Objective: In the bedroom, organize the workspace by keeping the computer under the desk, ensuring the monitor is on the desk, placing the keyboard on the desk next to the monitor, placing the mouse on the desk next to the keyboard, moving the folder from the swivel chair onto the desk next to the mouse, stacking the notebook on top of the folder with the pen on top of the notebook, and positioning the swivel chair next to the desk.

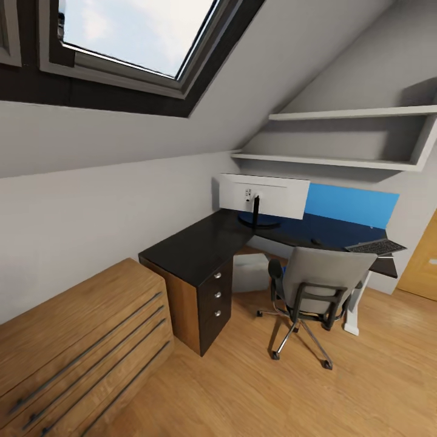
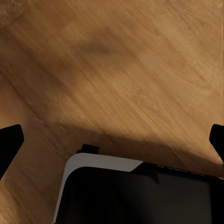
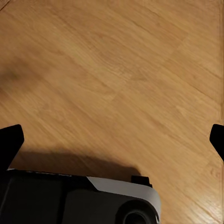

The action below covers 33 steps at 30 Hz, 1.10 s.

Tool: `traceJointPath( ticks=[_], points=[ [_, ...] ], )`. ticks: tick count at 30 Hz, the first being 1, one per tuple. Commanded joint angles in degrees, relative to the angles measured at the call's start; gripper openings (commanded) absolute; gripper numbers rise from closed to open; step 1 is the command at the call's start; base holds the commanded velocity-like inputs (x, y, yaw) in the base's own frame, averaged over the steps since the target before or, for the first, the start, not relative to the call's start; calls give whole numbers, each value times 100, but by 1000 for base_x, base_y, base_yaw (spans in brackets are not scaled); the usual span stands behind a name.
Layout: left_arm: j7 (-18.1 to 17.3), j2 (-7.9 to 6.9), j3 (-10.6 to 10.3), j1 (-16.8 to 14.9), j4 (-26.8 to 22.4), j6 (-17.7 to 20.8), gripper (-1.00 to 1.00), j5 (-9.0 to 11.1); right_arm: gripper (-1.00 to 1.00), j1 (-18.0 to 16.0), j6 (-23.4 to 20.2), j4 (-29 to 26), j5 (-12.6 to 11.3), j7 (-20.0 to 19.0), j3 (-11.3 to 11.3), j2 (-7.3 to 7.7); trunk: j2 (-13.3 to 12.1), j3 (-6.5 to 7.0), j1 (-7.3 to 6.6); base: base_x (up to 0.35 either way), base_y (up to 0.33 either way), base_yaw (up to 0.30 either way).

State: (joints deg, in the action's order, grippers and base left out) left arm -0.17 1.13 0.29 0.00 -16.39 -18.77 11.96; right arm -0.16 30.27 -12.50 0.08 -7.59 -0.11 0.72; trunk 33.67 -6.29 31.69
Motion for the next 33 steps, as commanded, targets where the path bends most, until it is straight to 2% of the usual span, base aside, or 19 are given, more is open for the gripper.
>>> traceJointPath(
  ticks=[1, 5, 15, 33],
  points=[
    [11, 2, -1, 0, -5, -143, 100, 32, 100, -2, 178, 6, 1, -9, -5, 5, 8, -7, 2, 0, 0, -150],
    [24, 2, 3, 0, -4, -207, 100, 34, 100, -2, 282, 32, 1, -7, -6, -1, 8, -1, 2, 0, 0, -217],
    [26, 2, 0, 0, 5, -213, 100, 34, 100, -2, 303, 32, 1, -3, 2, -2, 8, 0, 2, 0, 0, -37],
    [26, 1, 3, 0, 6, -212, 100, 34, 100, -2, 304, 28, 1, -5, 2, 1, 8, 0, 2, 0, 0, -278]
  ],
)
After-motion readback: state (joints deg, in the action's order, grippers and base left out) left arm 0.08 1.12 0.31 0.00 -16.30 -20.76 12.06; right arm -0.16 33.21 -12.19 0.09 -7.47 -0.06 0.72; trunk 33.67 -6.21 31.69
